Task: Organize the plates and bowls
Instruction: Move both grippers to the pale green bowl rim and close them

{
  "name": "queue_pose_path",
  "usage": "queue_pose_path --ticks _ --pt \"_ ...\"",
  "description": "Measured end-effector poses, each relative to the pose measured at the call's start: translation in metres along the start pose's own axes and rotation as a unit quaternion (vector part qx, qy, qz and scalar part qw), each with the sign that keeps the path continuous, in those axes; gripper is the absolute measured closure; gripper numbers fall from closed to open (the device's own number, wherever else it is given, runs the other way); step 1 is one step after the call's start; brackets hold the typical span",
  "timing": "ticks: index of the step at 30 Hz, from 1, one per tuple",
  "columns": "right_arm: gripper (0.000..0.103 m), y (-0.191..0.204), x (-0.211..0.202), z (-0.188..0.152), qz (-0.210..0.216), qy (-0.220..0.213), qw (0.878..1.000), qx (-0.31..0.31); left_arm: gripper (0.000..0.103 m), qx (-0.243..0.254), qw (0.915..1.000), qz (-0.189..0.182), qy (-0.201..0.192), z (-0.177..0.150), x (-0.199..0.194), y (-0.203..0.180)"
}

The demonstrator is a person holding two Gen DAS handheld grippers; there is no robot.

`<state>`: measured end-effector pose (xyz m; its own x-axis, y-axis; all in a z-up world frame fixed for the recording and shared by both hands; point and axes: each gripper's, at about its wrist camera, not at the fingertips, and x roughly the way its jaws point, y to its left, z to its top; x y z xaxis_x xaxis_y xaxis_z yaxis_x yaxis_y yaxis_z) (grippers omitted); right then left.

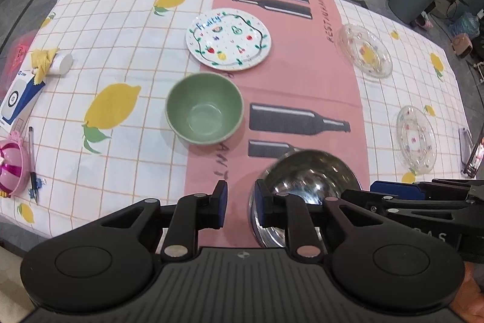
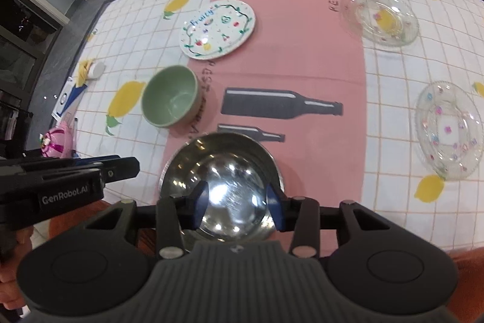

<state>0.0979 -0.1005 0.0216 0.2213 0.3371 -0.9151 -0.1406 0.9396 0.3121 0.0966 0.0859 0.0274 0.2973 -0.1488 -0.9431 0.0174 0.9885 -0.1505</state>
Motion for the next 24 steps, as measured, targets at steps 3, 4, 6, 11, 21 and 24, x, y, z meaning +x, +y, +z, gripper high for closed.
queue_pose_path --ticks 3,4,6,11,21,24 --pt "0.061 0.005 0.005 0.010 0.001 0.000 1.000 -0.001 0.081 -0.012 0.9999 -0.007 -0.002 0.008 0.003 0.012" --pt "0.061 0.006 0.008 0.014 0.002 0.002 1.000 0.001 0.081 -0.017 0.9998 -0.008 -0.002 0.010 0.004 0.016" --pt "0.061 0.009 0.014 0.020 0.007 0.007 1.000 0.005 0.081 -0.029 0.9995 -0.009 -0.004 0.016 0.007 0.025" --pt "0.061 0.015 0.031 0.040 0.017 0.009 1.000 0.004 0.081 -0.059 0.9980 -0.015 -0.019 0.034 0.013 0.050" --pt "0.061 0.037 0.079 0.083 0.022 0.023 0.999 0.006 0.075 -0.099 0.9934 -0.042 -0.040 0.060 0.046 0.089" --pt "0.063 0.039 0.098 0.091 0.024 0.035 0.999 0.014 0.074 -0.097 0.9939 -0.049 -0.021 0.061 0.068 0.092"
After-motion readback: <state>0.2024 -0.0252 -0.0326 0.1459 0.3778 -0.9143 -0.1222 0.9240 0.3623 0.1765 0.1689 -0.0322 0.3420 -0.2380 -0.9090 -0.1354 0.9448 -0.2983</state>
